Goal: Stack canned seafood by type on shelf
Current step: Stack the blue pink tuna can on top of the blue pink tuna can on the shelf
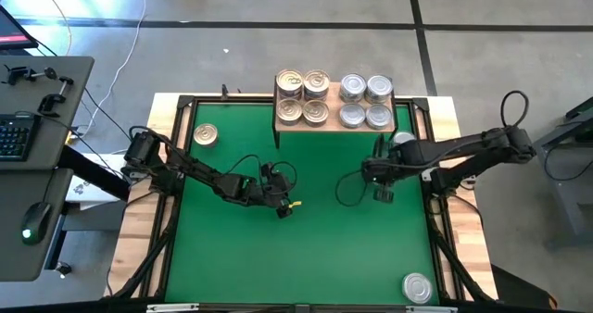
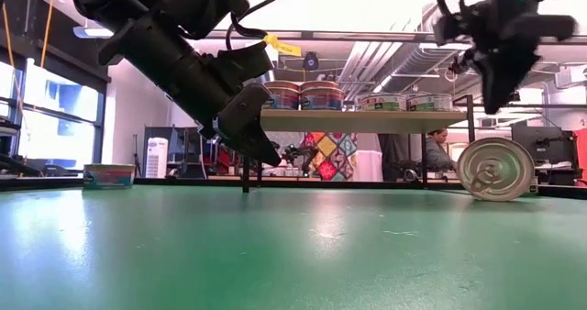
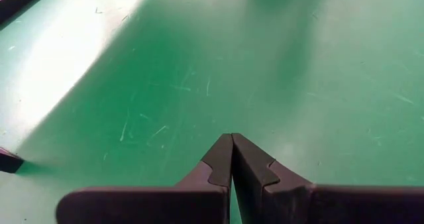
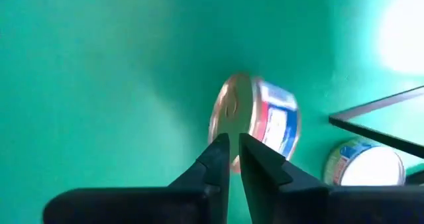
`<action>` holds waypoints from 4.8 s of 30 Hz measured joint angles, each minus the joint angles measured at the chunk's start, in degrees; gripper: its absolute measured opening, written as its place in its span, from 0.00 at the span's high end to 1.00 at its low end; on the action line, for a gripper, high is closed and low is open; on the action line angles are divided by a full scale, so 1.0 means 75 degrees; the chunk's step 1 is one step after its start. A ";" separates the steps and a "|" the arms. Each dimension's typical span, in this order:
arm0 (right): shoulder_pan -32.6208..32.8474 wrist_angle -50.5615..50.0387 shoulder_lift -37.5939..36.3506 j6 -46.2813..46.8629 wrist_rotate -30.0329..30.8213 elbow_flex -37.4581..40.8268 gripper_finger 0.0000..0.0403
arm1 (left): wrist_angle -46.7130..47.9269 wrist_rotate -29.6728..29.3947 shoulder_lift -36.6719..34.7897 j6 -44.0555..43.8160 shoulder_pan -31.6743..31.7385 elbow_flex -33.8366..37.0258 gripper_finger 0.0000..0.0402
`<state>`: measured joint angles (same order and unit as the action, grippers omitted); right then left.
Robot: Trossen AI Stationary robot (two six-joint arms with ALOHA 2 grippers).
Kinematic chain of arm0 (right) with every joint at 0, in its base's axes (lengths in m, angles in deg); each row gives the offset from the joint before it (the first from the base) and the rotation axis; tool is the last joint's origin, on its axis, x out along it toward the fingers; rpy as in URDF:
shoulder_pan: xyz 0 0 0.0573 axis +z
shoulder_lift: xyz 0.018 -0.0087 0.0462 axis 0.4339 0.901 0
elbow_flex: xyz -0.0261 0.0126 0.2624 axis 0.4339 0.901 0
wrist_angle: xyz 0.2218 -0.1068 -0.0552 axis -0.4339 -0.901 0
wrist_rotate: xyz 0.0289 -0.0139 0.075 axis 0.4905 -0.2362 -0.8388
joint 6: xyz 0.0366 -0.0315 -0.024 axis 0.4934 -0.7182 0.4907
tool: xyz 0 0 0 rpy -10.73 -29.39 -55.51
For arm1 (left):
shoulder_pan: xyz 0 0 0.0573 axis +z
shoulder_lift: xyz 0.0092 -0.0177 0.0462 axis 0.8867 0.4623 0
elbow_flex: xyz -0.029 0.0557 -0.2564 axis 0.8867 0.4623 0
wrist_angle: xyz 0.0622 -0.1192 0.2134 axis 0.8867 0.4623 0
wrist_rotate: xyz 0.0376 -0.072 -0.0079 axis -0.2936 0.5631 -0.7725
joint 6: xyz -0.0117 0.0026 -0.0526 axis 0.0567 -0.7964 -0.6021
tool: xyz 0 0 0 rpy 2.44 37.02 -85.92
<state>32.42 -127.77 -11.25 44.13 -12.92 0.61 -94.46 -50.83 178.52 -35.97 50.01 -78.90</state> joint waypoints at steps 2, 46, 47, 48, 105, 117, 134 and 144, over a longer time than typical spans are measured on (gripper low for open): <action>-0.0049 -0.0028 0.0000 -0.0309 -0.0089 0.0212 0.93 | 0.0003 0.0000 0.0000 0.0002 -0.0004 0.0003 1.00; -0.1788 0.3354 0.0006 0.0010 -0.1665 0.2431 0.50 | 0.0022 0.0020 0.0000 0.0027 -0.0198 0.0003 1.00; -0.1677 0.3660 0.0006 -0.0014 -0.1691 0.2431 0.56 | 0.0023 0.0020 0.0000 0.0069 -0.0198 0.0003 1.00; -0.1550 0.3988 0.0006 -0.0039 -0.1715 0.2431 0.58 | 0.0021 0.0019 0.0000 0.0124 -0.0205 0.0003 1.00; -0.2449 1.5239 0.4006 0.3785 -0.9599 0.2422 0.58 | -0.5360 0.0320 0.0959 1.6652 -0.0979 0.0000 0.42; -0.2524 1.5250 0.4001 0.3551 -0.9340 0.2416 0.32 | -0.5228 -0.0010 0.0959 1.4406 -0.1285 0.0003 0.57; -0.2535 1.0673 0.1506 0.0186 -0.6179 0.2416 0.27 | -0.4211 -0.3653 0.0397 1.0437 -0.2045 0.0006 0.57; 0.0020 0.8059 0.0283 0.0513 -0.0286 0.2416 0.27 | -0.2721 -0.4260 -0.1927 1.0656 -0.0694 -0.0003 0.57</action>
<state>32.57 -67.33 -9.12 47.98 -15.06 18.73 -114.87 -82.78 164.06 43.94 44.81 -78.92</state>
